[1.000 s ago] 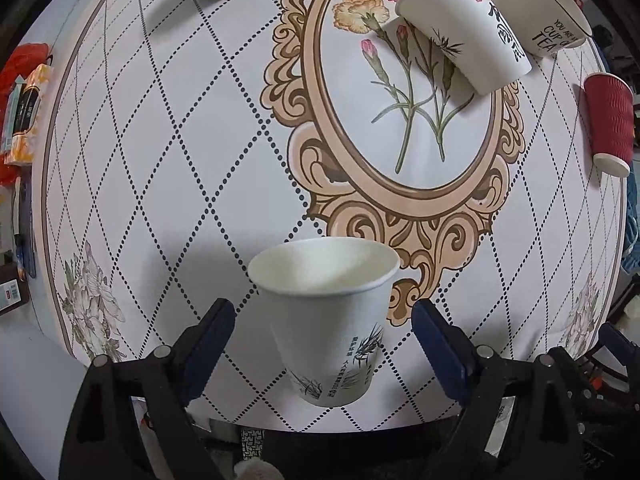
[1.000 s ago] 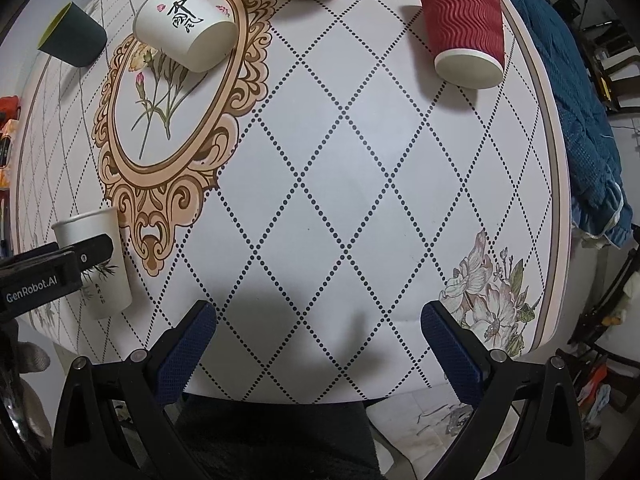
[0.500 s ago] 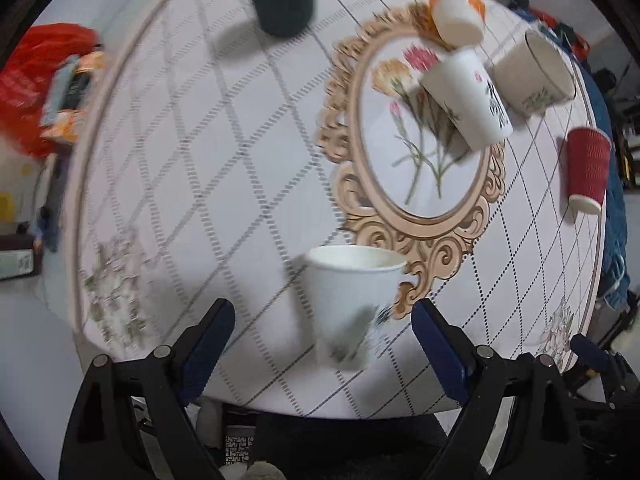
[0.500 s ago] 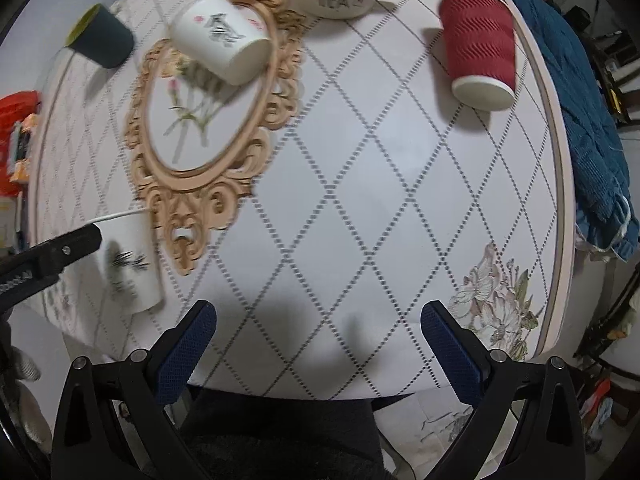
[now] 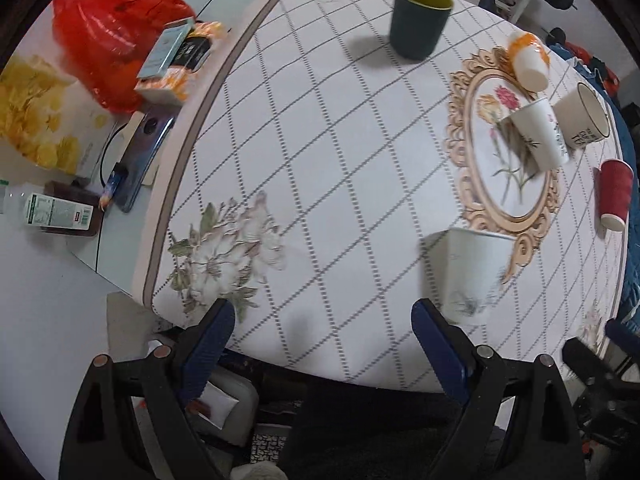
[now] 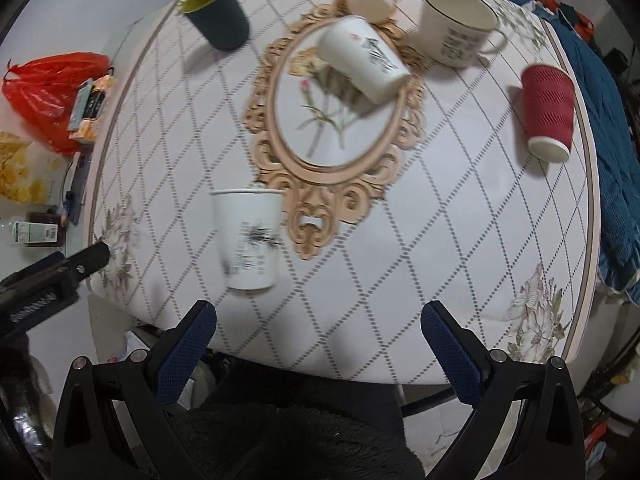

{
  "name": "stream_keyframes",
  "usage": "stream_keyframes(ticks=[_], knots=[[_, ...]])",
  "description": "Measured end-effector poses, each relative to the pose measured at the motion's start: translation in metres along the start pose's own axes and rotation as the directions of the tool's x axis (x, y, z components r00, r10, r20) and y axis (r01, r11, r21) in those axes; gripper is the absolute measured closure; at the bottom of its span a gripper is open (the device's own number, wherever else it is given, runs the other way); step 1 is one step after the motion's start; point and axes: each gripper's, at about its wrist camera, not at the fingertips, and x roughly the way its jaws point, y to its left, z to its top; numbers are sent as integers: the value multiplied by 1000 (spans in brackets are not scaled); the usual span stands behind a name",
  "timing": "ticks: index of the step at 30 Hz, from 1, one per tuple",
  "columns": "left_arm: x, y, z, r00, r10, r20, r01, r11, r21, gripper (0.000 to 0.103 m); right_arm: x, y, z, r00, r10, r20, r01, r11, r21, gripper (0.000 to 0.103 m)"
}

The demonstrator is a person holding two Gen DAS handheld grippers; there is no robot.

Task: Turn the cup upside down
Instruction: 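Rotate the right tool to turn the held cup rim-down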

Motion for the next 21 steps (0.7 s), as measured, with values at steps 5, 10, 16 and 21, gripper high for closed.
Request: stream_keyframes(ticks=[5,10,16,21], knots=[[5,20,-6,1000,-9,17,9,1000,-12,13,-8,30,2,999,-43,32,45,997,-56,0],[7,37,-8,1000,-7,26,8,999,-50,12,-18,55,6,991,-107,84,122,973,-194,0],[18,44,-7,1000,23,19,-21,996,-86,4,-23,93,8,945,-245,216,325,758,-566,0],[30,41,-10,999,39,14,-37,993,-111,4,3,124,-15,870,-344,354,449,254,-857,0]])
